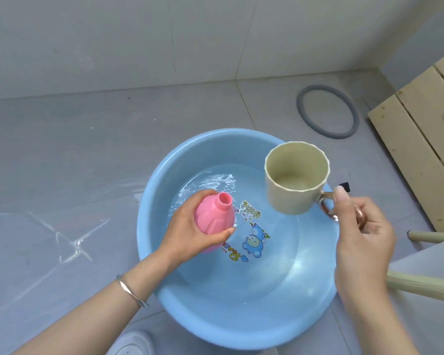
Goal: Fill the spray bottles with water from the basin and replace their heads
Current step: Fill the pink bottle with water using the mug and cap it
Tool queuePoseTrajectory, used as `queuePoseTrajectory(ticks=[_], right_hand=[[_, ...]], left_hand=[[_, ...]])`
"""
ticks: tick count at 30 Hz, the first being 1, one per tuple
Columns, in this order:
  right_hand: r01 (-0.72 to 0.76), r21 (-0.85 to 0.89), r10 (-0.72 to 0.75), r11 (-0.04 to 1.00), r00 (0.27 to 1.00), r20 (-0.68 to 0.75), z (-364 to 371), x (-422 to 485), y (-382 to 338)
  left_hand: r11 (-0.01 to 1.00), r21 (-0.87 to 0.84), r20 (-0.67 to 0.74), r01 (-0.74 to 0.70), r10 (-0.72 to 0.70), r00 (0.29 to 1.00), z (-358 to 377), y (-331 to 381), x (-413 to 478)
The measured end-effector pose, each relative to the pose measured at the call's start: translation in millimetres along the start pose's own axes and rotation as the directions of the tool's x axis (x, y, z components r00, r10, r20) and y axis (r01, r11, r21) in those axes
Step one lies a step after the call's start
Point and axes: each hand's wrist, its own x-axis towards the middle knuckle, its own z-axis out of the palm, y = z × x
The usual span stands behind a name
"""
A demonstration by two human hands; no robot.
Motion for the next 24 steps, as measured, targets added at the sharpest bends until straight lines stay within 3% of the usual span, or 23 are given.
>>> queuePoseTrajectory(ticks=[3, 11, 16, 19, 24], right_hand=[[-0.228, 0.228, 0.219, 0.946, 0.974, 0.066, 0, -5, 13], [-0.247, 0.211, 0.229, 0.946, 0.968, 0.108, -27, -12, -21], [-0.187, 0.347, 0.171, 0.919, 0.982, 0.078, -59, -11, -91], [-0.119, 0.301, 0.106, 0.946, 0.993, 0.06, -88, -15, -132], [0.032, 0.396, -0.005, 0.918, 0.998, -0.07, -144, -25, -201]], left_hand=[[0.999, -0.052, -0.008, 0.013, -0.014, 1.0, -3, 5, -1], [0.986, -0.163, -0.038, -0.015, 0.009, 0.999, -13, 73, 15], [0.973, -0.188, 0.013, -0.133, 0.138, 0.99, -19, 149, 21], [0.959, -0.196, 0.035, -0.206, 0.217, 0.976, -28, 195, 15], [0.934, -0.195, 0.049, -0.301, 0.316, 0.948, -33, 268, -5]])
